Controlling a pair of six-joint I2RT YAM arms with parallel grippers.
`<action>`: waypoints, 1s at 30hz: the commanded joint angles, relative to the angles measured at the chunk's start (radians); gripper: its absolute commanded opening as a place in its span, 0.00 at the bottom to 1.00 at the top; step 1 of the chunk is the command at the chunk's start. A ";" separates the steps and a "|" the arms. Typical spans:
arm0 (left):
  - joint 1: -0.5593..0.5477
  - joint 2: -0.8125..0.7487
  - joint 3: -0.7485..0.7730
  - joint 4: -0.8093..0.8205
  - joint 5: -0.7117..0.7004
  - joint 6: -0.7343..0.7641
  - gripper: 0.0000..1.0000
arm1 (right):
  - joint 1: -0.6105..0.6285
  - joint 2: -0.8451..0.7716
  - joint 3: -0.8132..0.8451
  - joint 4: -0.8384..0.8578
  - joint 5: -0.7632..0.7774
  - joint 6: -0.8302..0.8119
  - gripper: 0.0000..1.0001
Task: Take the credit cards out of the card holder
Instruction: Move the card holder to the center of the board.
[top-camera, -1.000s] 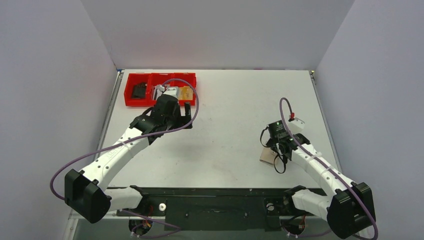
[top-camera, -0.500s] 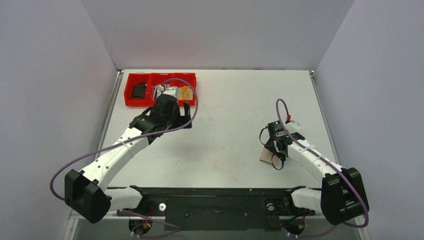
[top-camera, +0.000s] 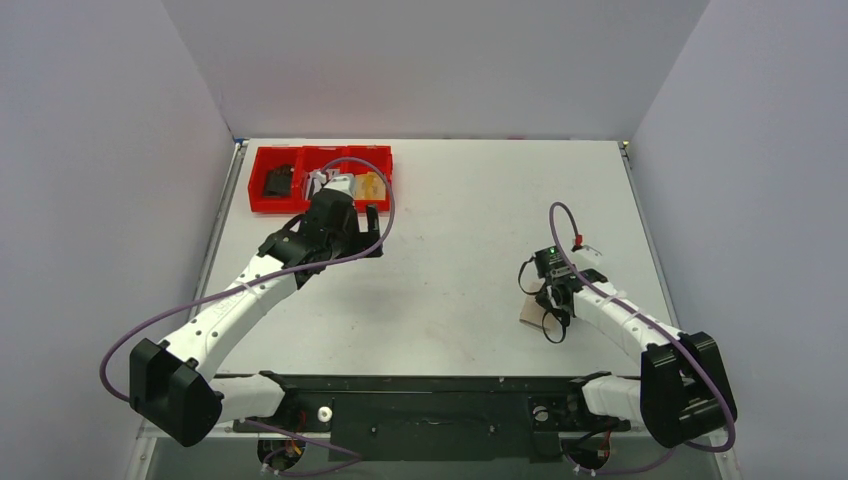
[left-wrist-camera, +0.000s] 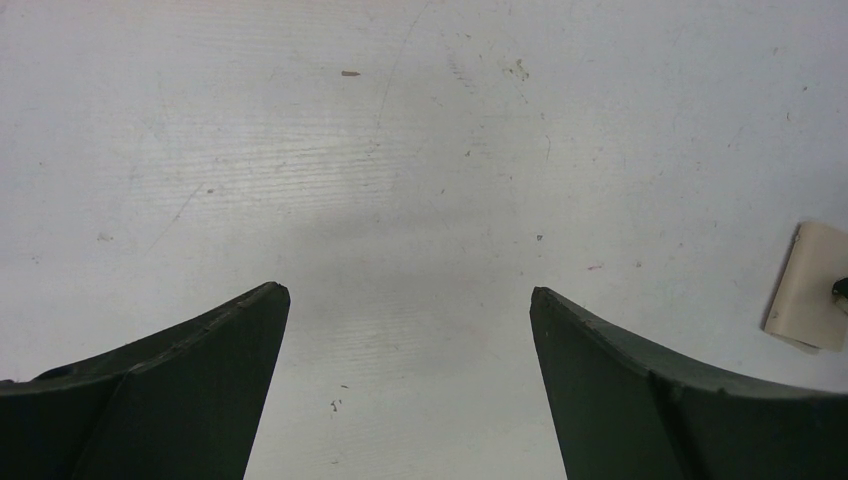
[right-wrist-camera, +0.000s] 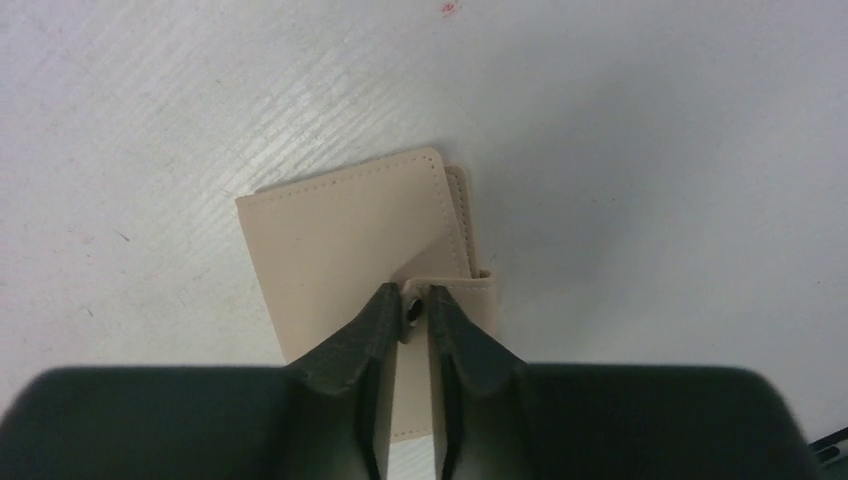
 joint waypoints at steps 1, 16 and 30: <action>0.008 -0.018 -0.002 0.015 0.013 -0.014 0.90 | -0.005 0.014 -0.051 0.032 -0.029 0.028 0.05; 0.009 0.000 -0.037 0.022 0.082 -0.060 0.90 | 0.197 -0.042 0.102 0.031 -0.002 -0.034 0.00; 0.006 0.071 -0.147 0.134 0.242 -0.172 0.88 | 0.366 0.035 0.248 0.143 -0.116 -0.139 0.00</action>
